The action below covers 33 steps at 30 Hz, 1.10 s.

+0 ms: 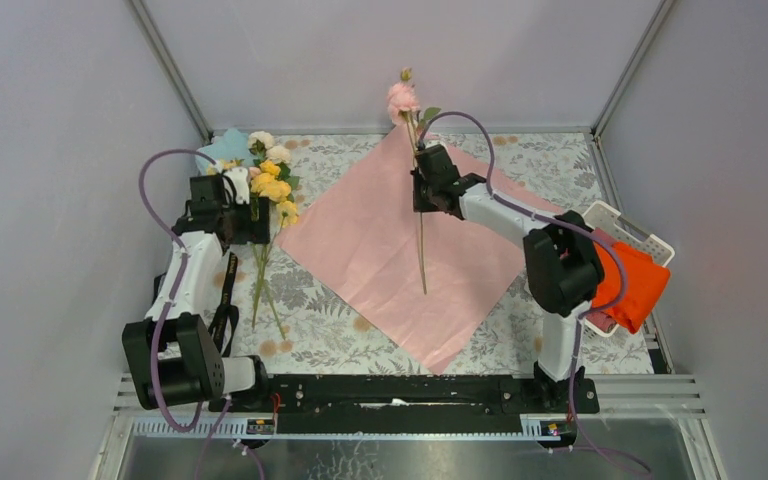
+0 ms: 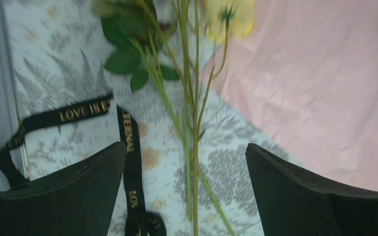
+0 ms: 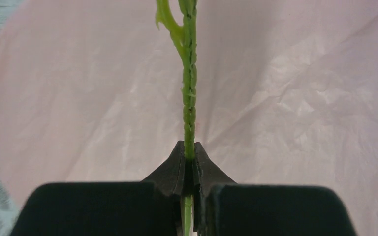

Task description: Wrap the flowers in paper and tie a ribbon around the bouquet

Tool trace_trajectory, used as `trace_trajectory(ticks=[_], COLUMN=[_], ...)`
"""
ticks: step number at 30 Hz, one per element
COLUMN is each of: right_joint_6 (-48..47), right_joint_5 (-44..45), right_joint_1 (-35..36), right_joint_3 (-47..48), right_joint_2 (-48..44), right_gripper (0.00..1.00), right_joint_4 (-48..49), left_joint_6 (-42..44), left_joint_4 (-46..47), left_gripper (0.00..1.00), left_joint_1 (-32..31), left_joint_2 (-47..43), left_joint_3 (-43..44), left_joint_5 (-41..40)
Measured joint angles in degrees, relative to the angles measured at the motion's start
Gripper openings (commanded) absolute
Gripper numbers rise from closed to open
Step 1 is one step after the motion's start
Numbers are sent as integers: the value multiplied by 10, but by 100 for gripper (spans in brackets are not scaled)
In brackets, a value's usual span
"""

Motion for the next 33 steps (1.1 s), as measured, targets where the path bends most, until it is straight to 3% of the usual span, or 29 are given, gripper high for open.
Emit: trace_trajectory(ticks=[3,4,5,7,8,10,14,16,25,33], right_joint_6=[-7,-8,-8,-6,-4,-5,-18,-26,-47,-62], right_joint_5=[21,26,28,33,40,48,56,54,44,45], right_joint_1=[-2,-3,-3,-4,-4,-6,-9,-9,-9,-9], right_joint_3=[48,72,91,118,127,147,177,165,-22,-64], right_joint_2=[71,98,121,153,164,181,184,166,-77,-84], right_gripper=[1,7,18,51,60,68,69,69,70,70], right_joint_4=[-25,-39,-46,-60,-64,-74,-104,-100,-57,-42], left_joint_6=[29,36,42,49,53,59,63,71,71,69], left_joint_4=[-15,-18,-18,-18,-17,-17,-17,-17,-11,5], left_gripper=[95,93,91,86,83,76,49,40,36,31], left_joint_1=[0,-2,-3,-4,-5,-12,-39,-51,-66,-78], left_joint_2=[10,14,19,31,38,49,68,78,137,181], left_joint_3=[-33,-40,-43,-47,-49,-54,-66,-73,-87,-71], left_joint_5=[-15,-20,-24,-30,-31,-34,-39,-39,-65,-92])
